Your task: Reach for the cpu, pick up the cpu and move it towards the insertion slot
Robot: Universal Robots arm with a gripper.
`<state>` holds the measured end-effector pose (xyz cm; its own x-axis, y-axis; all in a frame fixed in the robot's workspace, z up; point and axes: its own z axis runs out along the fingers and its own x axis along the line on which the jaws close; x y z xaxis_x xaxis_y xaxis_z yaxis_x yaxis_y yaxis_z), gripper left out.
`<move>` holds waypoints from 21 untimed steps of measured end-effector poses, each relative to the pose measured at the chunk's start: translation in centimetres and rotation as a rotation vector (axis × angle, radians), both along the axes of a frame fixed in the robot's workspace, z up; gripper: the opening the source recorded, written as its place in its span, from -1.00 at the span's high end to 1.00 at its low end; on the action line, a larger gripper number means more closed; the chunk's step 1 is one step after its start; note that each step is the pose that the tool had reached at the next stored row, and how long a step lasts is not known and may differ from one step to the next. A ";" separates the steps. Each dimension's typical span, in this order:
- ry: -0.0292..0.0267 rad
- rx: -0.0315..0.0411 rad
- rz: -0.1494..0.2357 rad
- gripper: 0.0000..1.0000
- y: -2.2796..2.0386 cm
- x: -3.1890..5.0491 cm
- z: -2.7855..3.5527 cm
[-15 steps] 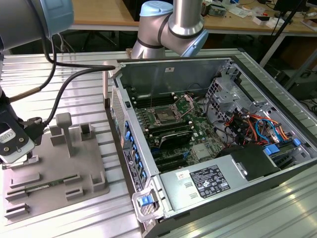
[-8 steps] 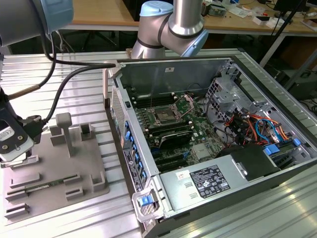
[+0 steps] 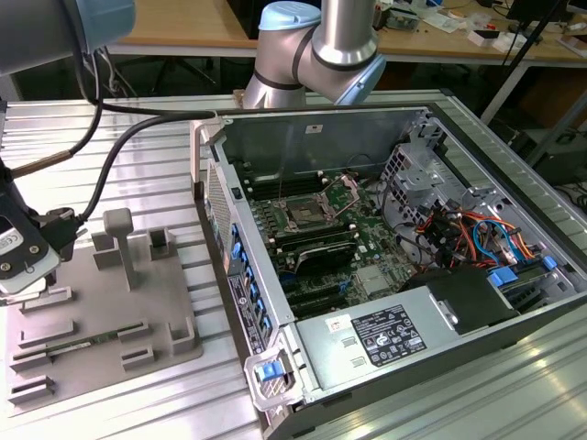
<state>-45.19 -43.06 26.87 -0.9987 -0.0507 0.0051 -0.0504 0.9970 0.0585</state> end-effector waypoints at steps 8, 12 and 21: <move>0.0010 0.0067 0.000 -0.09 -0.01 0.00 0.30; 0.0011 0.0068 0.000 -0.09 0.00 0.00 0.30; 0.0013 0.0074 0.000 -0.09 -0.01 0.00 0.60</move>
<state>-45.19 -43.08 27.48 -0.9987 -0.0508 0.0060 -0.0503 0.9966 0.0660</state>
